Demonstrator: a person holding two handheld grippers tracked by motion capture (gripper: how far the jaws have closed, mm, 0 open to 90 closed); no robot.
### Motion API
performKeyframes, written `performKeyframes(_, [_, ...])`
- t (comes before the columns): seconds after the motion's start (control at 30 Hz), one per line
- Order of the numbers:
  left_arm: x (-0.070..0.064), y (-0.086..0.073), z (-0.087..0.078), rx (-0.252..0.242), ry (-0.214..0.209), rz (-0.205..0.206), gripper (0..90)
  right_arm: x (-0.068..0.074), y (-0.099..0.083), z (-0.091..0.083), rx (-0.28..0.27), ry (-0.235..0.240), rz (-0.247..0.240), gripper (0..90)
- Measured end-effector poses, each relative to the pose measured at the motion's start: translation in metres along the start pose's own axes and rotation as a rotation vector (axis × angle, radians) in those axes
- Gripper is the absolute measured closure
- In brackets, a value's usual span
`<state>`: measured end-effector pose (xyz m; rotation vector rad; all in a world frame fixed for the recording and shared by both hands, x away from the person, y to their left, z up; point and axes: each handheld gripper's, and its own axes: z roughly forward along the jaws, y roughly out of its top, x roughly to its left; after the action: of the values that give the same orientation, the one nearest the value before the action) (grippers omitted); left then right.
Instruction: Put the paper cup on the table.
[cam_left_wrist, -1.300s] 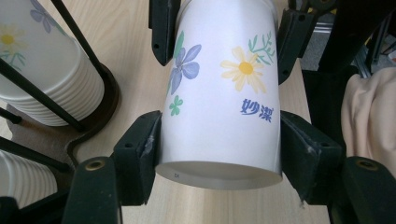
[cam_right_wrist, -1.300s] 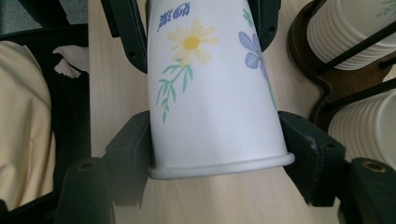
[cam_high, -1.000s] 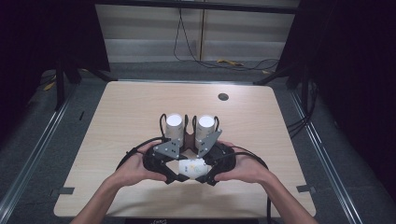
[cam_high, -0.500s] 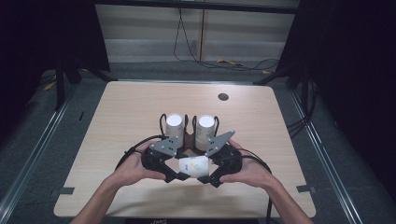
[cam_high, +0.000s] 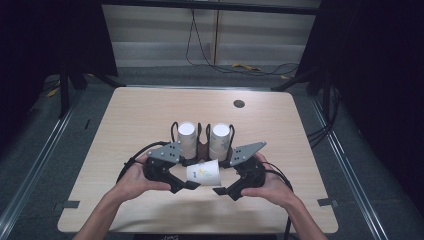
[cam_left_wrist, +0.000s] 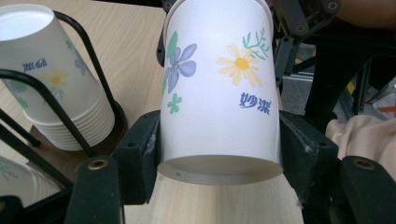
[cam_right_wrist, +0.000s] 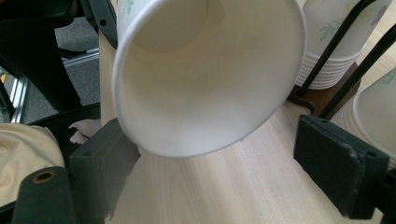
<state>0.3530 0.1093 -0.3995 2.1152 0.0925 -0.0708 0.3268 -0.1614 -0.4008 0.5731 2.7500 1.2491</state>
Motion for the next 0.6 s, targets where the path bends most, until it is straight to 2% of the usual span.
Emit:
performKeyframes(0.03, [-0.003,-0.003,-0.004,-0.004,-0.008,0.005,36.0,0.002,-0.003,-0.003,-0.027,-0.007,0.007,14.2])
performKeyframes(0.07, [-0.003,-0.003,-0.004,-0.004,-0.008,0.005,36.0,0.002,-0.003,-0.003,-0.027,-0.007,0.007,14.2])
performKeyframes(0.13, [-0.001,-0.005,-0.009,-0.033,0.012,-0.02,36.0,0.001,-0.007,-0.004,-0.051,-0.004,0.022,14.1])
performKeyframes(0.27, [0.001,-0.006,-0.009,-0.046,0.019,-0.025,36.0,-0.001,-0.008,-0.003,-0.088,-0.006,0.037,14.1])
performKeyframes(0.3, [0.001,-0.007,-0.009,-0.05,0.018,-0.027,36.0,-0.001,-0.01,-0.004,-0.122,-0.001,0.042,14.0])
performKeyframes(0.33, [0.002,-0.009,-0.009,-0.075,0.029,-0.048,35.9,-0.001,-0.01,-0.005,-0.142,0.0,0.048,14.0])
performKeyframes(0.37, [0.002,-0.009,-0.009,-0.075,0.029,-0.048,35.9,-0.001,-0.01,-0.005,-0.142,0.0,0.048,14.0])
performKeyframes(0.4, [0.004,-0.01,-0.009,-0.104,0.037,-0.067,35.9,-0.003,-0.013,-0.006,-0.188,0.009,0.067,14.0])
performKeyframes(0.43, [0.005,-0.011,-0.009,-0.112,0.044,-0.067,35.9,-0.004,-0.014,-0.006,-0.208,0.01,0.076,14.0])
performKeyframes(0.6, [0.005,-0.015,-0.008,-0.142,0.053,-0.085,35.8,-0.005,-0.02,-0.007,-0.261,0.016,0.109,14.0])
